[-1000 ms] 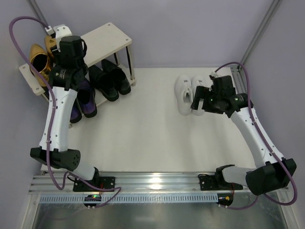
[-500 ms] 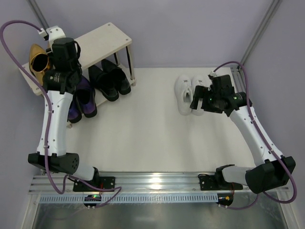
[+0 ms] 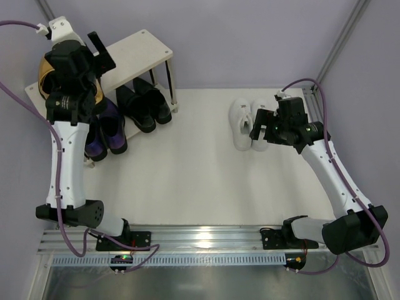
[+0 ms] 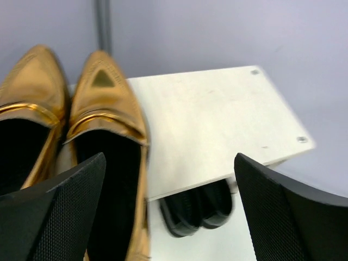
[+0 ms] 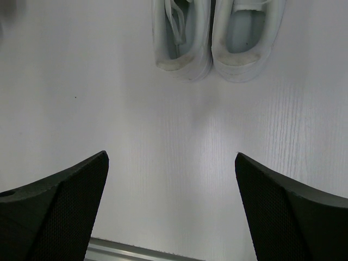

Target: Place and organize the shoes onto the shoe shelf

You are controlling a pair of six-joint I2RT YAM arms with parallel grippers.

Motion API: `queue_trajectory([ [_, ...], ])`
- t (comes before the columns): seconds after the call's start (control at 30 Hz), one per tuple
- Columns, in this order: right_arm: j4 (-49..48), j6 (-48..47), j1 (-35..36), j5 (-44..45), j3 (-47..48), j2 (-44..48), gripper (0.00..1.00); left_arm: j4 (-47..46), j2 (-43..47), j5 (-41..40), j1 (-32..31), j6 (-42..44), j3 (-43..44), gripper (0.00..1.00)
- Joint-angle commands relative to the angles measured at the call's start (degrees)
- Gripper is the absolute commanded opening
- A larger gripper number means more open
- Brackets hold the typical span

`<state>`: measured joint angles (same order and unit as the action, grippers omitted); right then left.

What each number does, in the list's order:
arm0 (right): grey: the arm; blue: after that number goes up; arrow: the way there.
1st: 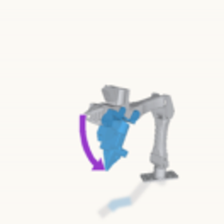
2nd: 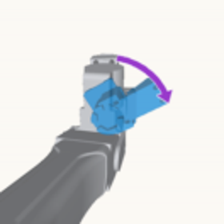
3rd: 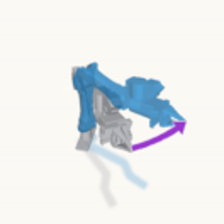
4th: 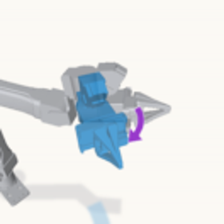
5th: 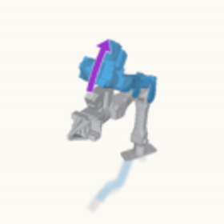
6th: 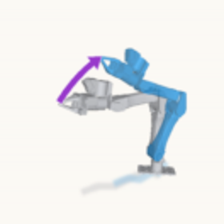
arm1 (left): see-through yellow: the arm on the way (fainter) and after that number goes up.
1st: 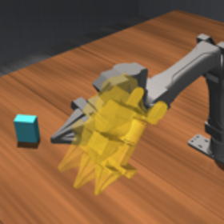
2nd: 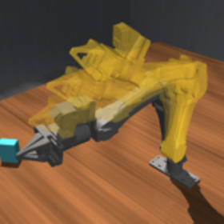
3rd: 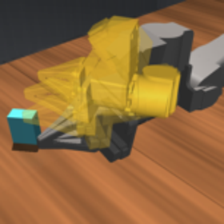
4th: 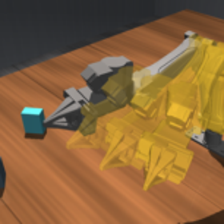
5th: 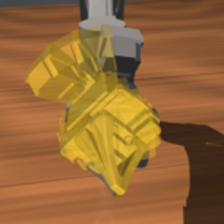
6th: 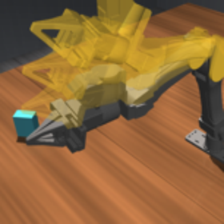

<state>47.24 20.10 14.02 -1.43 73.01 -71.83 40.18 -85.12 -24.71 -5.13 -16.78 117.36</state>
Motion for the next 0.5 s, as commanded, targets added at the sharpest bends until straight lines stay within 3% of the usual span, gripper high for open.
queue_trajectory([
  [0.0, -5.6, 0.6, -0.6, 3.1, -2.7, 2.0, 0.97, -5.4, 0.8, 13.2, -0.8, -3.7, 1.6, 0.98],
  [0.13, -8.0, -0.1, -3.8, 2.6, -6.4, -1.6, 0.97, -8.0, 3.3, 20.0, -7.8, -4.8, -2.7, 1.00],
  [0.27, -10.1, -3.6, -6.0, 2.2, -5.4, -6.3, 0.98, -8.7, 5.9, 20.5, -21.9, -4.8, -10.1, 1.00],
  [0.47, -12.1, -6.6, -6.0, -3.7, 2.8, -13.9, 0.98, -17.4, 13.2, 17.1, -33.5, -12.2, -33.8, 1.00],
])
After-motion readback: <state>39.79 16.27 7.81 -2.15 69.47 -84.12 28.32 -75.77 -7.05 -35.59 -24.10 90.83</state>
